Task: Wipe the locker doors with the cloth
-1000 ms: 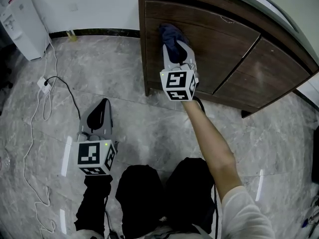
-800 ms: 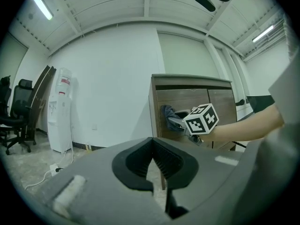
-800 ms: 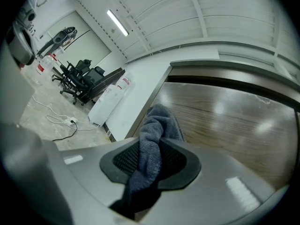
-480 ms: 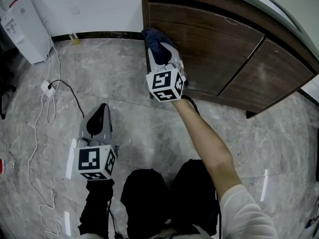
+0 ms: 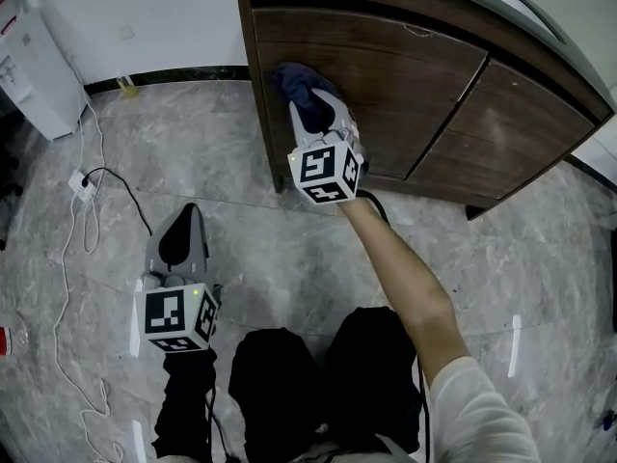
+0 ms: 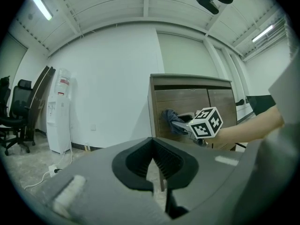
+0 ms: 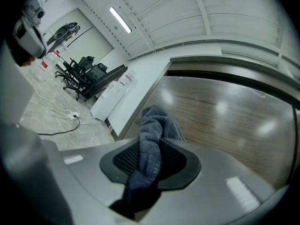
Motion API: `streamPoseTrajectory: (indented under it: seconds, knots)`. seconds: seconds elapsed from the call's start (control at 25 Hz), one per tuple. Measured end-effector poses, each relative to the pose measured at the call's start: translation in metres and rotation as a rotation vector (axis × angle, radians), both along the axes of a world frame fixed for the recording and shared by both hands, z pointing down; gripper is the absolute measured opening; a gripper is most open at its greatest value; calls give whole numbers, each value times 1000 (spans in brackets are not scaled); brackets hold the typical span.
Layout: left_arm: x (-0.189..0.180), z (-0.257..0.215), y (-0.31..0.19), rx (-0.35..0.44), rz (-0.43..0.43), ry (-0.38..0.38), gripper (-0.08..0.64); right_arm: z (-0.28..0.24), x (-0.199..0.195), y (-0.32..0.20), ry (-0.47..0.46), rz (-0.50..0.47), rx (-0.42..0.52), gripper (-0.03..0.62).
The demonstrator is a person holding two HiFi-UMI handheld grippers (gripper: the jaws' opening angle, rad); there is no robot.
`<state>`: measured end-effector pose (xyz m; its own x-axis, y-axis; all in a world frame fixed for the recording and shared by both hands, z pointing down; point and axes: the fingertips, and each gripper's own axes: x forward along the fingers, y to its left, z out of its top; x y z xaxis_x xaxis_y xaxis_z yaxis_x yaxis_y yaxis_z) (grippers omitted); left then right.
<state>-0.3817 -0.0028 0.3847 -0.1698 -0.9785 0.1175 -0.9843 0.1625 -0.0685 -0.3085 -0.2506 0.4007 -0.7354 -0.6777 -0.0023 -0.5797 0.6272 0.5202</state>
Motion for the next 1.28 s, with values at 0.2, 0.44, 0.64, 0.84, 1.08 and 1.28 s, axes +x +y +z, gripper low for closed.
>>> streamPoseTrajectory:
  seconds: [0.2,0.44,0.64,0.84,1.08,1.28]
  knots:
    - [12,-2,-8,-1,17,-6,0,-1,36,-10,-8,40,9,110]
    - [25,-4,-15,-2,29,-12,0,1,78,-22,-3,81,23,110]
    - [36,-4,-20,-8,39,-19,0,1,117,-33,-23,134,20,111]
    - [49,-7,-26,-14,59,-36,0,1,153,-43,-31,174,27,112]
    - [57,-11,-31,-14,69,-54,0,1,199,-56,-62,244,14,112]
    - [69,-12,-35,-15,82,-61,0,4,232,-63,-94,284,-5,112]
